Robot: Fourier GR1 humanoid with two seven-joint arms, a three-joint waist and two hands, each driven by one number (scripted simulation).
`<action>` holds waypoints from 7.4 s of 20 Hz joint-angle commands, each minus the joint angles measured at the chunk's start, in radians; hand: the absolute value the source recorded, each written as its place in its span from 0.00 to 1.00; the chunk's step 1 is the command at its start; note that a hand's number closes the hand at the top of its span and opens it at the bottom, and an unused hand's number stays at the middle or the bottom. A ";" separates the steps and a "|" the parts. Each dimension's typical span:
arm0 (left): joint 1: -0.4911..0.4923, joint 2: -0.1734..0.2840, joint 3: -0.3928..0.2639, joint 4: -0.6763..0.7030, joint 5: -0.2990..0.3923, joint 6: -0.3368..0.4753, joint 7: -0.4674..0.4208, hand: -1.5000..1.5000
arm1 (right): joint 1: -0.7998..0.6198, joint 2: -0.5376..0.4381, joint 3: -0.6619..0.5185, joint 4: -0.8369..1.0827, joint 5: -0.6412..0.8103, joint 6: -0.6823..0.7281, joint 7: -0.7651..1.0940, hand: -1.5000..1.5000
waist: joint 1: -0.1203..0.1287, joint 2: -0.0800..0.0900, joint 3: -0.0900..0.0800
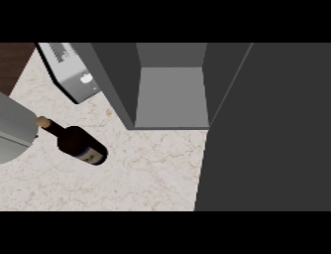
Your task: Pick up the wine, place it into the cabinet and close the cabinet
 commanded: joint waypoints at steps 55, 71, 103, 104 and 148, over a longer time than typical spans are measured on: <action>-0.342 -0.241 -0.098 1.321 -1.055 -0.310 -0.907 0.00 | -0.212 -0.017 -0.060 -0.108 -0.054 -0.050 0.222 0.00 | -0.012 0.003 -0.001; -0.435 -0.215 -0.154 1.588 -1.095 -0.353 -1.093 0.00 | -0.209 -0.034 -0.067 -0.131 -0.072 -0.052 0.249 0.00 | -0.026 0.004 -0.002; -0.287 -0.529 -0.323 1.084 -1.065 0.370 -1.095 1.00 | -0.208 -0.058 -0.131 -0.059 -0.107 -0.039 0.222 0.00 | 0.009 -0.005 0.001; -0.300 -0.529 -0.359 1.065 -1.061 0.379 -1.081 1.00 | -0.208 -0.050 -0.091 -0.040 -0.063 -0.040 0.208 0.00 | 0.008 -0.003 0.001; -0.790 -0.530 -0.624 1.080 -0.949 0.927 -0.625 1.00 | -0.120 -0.036 -0.171 -0.036 -0.143 0.038 0.122 0.00 | -0.010 0.004 0.001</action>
